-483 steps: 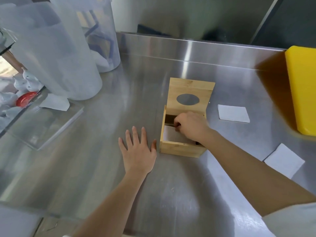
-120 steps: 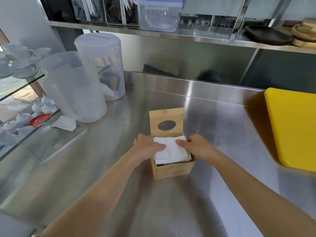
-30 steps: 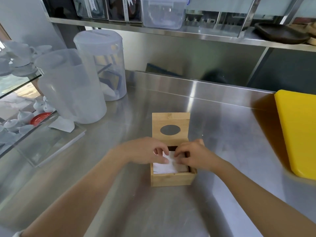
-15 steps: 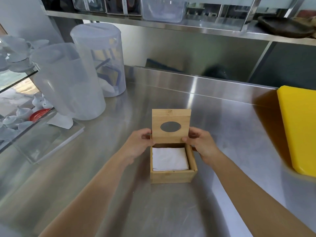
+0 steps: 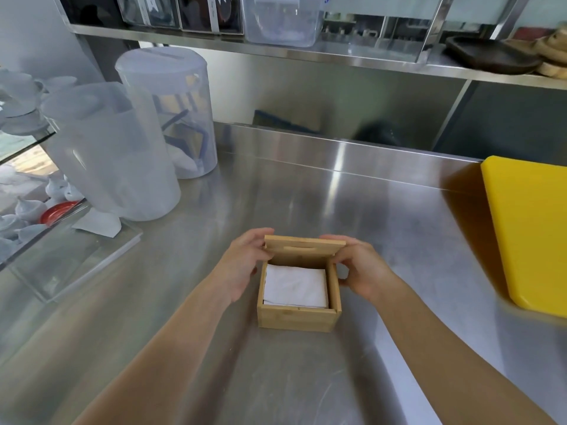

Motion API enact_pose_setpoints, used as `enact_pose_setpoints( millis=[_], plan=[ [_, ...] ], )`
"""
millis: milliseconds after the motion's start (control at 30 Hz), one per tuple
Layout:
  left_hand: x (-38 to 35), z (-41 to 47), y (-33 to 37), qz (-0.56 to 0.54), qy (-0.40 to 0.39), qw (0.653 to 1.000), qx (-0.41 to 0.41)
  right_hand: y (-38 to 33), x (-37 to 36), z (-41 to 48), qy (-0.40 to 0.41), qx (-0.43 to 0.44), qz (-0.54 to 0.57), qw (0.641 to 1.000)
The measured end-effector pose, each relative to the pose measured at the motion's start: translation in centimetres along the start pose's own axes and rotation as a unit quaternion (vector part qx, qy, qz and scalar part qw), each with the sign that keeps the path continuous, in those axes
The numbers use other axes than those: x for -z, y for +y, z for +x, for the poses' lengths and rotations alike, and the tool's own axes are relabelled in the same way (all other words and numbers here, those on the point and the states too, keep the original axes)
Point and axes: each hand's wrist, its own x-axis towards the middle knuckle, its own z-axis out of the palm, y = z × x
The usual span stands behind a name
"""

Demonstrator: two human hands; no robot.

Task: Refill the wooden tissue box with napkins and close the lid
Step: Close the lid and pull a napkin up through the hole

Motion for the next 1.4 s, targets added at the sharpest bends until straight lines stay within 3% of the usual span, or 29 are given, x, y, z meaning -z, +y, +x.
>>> enact_pose_setpoints(
  millis=[67,133,233,300,867,1000,1067,1133,1200,1300,1400],
  plan=[
    [0.8,0.1,0.1,-0.067,-0.007,0.997,0.035,0.0,0.6,-0.2,-0.008,-0.046,0.063,0.997],
    [1.4,0.2,0.0,-0.089,-0.058,0.989,0.099,0.0,1.2,-0.3,-0.031,-0.108,0.060,0.992],
    [0.9,-0.3,0.2,-0.048,-0.142,0.976,0.157,-0.1,1.7,-0.6,-0.093,-0.147,0.015,0.985],
    [0.3,-0.7,0.3,-0.024,-0.142,0.976,0.161,-0.1,1.4,-1.1,-0.118,-0.146,-0.008,0.982],
    [-0.4,-1.4,-0.3,0.084,-0.088,0.987,0.106,1.7,0.3,-2.2,-0.062,-0.036,-0.110,0.991],
    [-1.3,-1.6,-1.1,0.163,-0.043,0.985,0.027,1.7,0.0,-2.5,-0.052,-0.029,-0.124,0.991],
    [-1.9,-2.0,-1.4,0.313,-0.009,0.948,-0.058,1.6,-0.1,-2.7,-0.051,-0.027,-0.125,0.991],
    [-2.5,-2.6,-1.8,0.472,0.025,0.868,-0.152,1.6,-0.1,-2.8,-0.052,-0.026,-0.125,0.990],
    [-2.8,-2.9,-2.3,0.550,0.026,0.810,-0.199,1.5,0.0,-2.9,-0.052,-0.025,-0.126,0.990],
    [-2.9,-2.6,-3.0,0.610,0.005,0.762,-0.218,1.6,0.0,-3.2,-0.052,-0.020,-0.122,0.991],
    [-2.5,-2.4,-3.0,0.631,-0.010,0.745,-0.218,1.9,-0.2,-3.3,-0.045,-0.008,-0.134,0.990]
  ],
)
